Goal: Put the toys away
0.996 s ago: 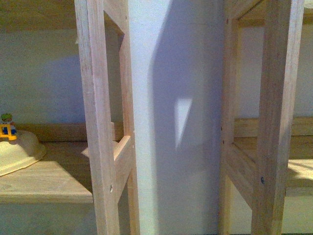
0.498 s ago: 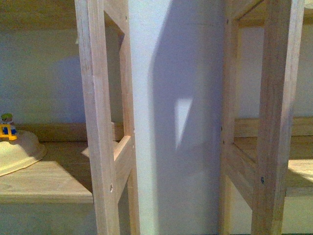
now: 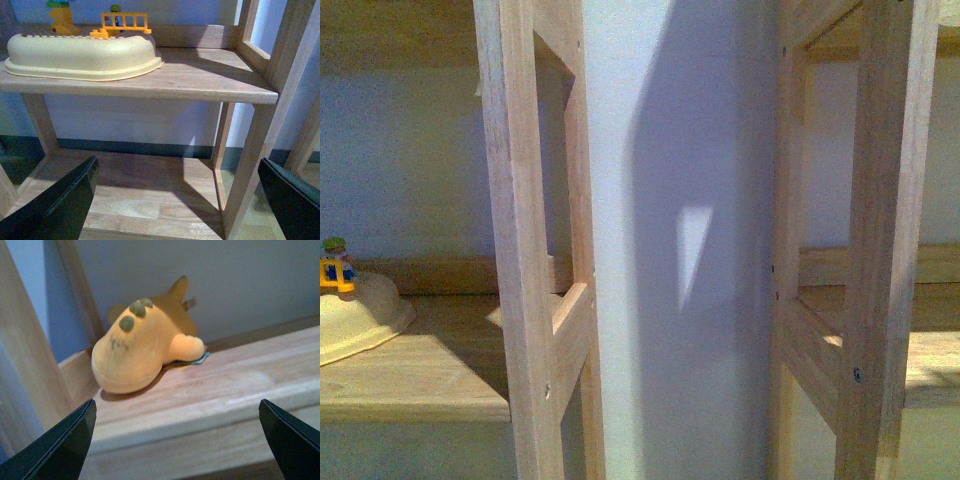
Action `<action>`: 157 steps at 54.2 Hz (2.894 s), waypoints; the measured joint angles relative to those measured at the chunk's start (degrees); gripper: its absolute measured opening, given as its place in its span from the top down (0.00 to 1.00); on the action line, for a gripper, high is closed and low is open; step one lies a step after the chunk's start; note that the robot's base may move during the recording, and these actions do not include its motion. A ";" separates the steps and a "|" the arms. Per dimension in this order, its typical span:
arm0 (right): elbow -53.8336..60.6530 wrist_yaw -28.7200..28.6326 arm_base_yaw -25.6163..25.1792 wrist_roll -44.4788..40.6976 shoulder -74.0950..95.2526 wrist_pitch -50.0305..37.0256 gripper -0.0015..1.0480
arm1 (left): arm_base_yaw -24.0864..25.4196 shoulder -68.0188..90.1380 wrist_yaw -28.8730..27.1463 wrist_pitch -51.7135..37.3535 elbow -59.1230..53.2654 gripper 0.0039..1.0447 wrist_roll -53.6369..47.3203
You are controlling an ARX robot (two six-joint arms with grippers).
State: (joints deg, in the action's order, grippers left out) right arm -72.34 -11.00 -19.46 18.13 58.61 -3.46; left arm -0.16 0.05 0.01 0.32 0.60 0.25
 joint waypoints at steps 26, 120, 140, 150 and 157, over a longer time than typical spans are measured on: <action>34.91 13.75 15.74 -1.22 -33.46 6.64 0.06 | 0.00 0.00 0.00 0.00 0.00 0.06 0.00; 67.73 11.02 19.61 -17.81 -54.27 4.37 0.97 | 0.00 0.00 0.00 0.00 0.00 0.06 0.00; 69.79 11.02 19.61 -17.81 -55.98 3.93 0.97 | 0.00 0.00 0.00 0.00 0.00 0.06 0.00; 71.49 10.99 19.58 -17.84 -58.03 3.69 0.97 | 0.00 0.00 0.00 0.00 0.00 0.06 0.00; 71.49 10.97 19.58 -17.84 -58.12 3.69 0.97 | 0.00 0.00 0.00 0.00 0.00 0.06 0.00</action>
State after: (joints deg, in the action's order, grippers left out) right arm -0.84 -0.03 0.12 0.30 0.49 0.23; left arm -0.16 0.05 0.01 0.32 0.60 0.25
